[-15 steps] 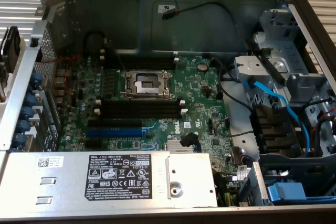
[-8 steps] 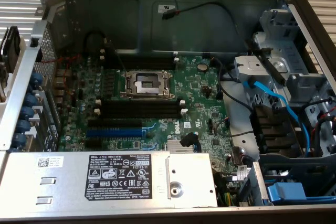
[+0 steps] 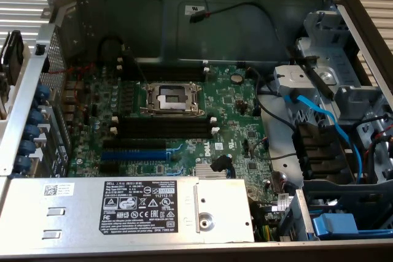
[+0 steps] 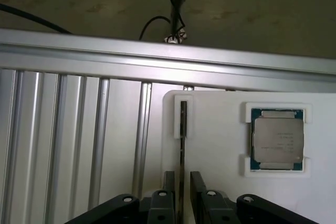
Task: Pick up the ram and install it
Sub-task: 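Pick up the ram and move it above insertion slot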
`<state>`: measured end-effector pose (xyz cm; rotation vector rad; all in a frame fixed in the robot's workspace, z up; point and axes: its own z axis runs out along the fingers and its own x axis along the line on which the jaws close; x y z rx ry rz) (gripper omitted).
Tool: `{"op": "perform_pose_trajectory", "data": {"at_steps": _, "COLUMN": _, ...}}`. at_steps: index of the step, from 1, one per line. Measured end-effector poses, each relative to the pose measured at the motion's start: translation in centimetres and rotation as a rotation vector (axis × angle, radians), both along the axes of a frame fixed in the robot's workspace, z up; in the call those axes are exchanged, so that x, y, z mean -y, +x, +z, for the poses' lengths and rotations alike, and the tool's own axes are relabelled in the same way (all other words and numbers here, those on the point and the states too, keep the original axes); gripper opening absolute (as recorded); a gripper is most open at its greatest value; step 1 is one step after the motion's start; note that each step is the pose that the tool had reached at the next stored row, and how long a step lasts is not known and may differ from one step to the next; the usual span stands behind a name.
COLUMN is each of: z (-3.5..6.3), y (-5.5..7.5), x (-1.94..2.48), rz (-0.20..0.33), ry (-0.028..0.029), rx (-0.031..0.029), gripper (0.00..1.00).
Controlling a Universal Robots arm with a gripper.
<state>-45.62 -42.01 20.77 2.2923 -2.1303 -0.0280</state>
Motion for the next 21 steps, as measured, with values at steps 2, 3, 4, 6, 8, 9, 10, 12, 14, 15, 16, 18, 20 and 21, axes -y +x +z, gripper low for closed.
{"op": "perform_pose_trajectory", "data": {"at_steps": 2, "z": -0.03, "y": 0.01, "x": -0.04, "rz": 0.0, "ry": 0.0001, "rx": 0.0001, "gripper": 0.26}}
{"op": "perform_pose_trajectory", "data": {"at_steps": 3, "z": -0.03, "y": 0.0, "x": -0.05, "rz": 0.0, "ry": -0.0001, "rx": -0.0002, "gripper": 0.26}}
{"op": "perform_pose_trajectory", "data": {"at_steps": 4, "z": -0.05, "y": 0.0, "x": -0.06, "rz": 0.0, "ry": -0.0001, "rx": -0.0002, "gripper": 0.26}}
{"op": "perform_pose_trajectory", "data": {"at_steps": 6, "z": -0.16, "y": 0.0, "x": -0.06, "rz": 0.0, "ry": 0.0, "rx": -0.0001, "gripper": 0.26}}
{"op": "perform_pose_trajectory", "data": {"at_steps": 8, "z": -0.27, "y": 0.0, "x": -0.1, "rz": 0.0, "ry": -0.0002, "rx": 0.0, "gripper": 0.26}}
{"op": "perform_pose_trajectory", "data": {"at_steps": 9, "z": -0.29, "y": 0.0, "x": -0.11, "rz": 0.0, "ry": -0.0007, "rx": -0.0002, "gripper": 0.26}}
{"op": "perform_pose_trajectory", "data": {"at_steps": 10, "z": -0.3, "y": 0.0, "x": -0.12, "rz": 0.0, "ry": -0.0013, "rx": -0.0003, "gripper": 0.26}}
{"op": "perform_pose_trajectory", "data": {"at_steps": 12, "z": -0.33, "y": 0.0, "x": -0.13, "rz": 0.0, "ry": -0.0022, "rx": -0.0002, "gripper": 0.26}}
{"op": "perform_pose_trajectory", "data": {"at_steps": 14, "z": -0.35, "y": 0.0, "x": -0.14, "rz": 0.0, "ry": -0.0032, "rx": -0.0001, "gripper": 0.26}}
{"op": "perform_pose_trajectory", "data": {"at_steps": 15, "z": -0.36, "y": 0.0, "x": -0.15, "rz": 0.0, "ry": -0.004, "rx": -0.0002, "gripper": 0.26}}
{"op": "perform_pose_trajectory", "data": {"at_steps": 16, "z": -0.37, "y": 0.0, "x": -0.16, "rz": 0.0, "ry": -0.0046, "rx": -0.0002, "gripper": 0.26}}
{"op": "perform_pose_trajectory", "data": {"at_steps": 18, "z": -0.37, "y": 0.0, "x": -0.16, "rz": 0.0, "ry": -0.005, "rx": -0.0003, "gripper": 0.26}}
{"op": "perform_pose_trajectory", "data": {"at_steps": 20, "z": -0.37, "y": 0.0, "x": -0.16, "rz": 0.0, "ry": -0.005, "rx": -0.0003, "gripper": 0.26}}
{"op": "perform_pose_trajectory", "data": {"at_steps": 21, "z": -0.38, "y": 0.0, "x": -0.14, "rz": 0.0, "ry": -0.0049, "rx": -0.0002, "gripper": 0.26}}
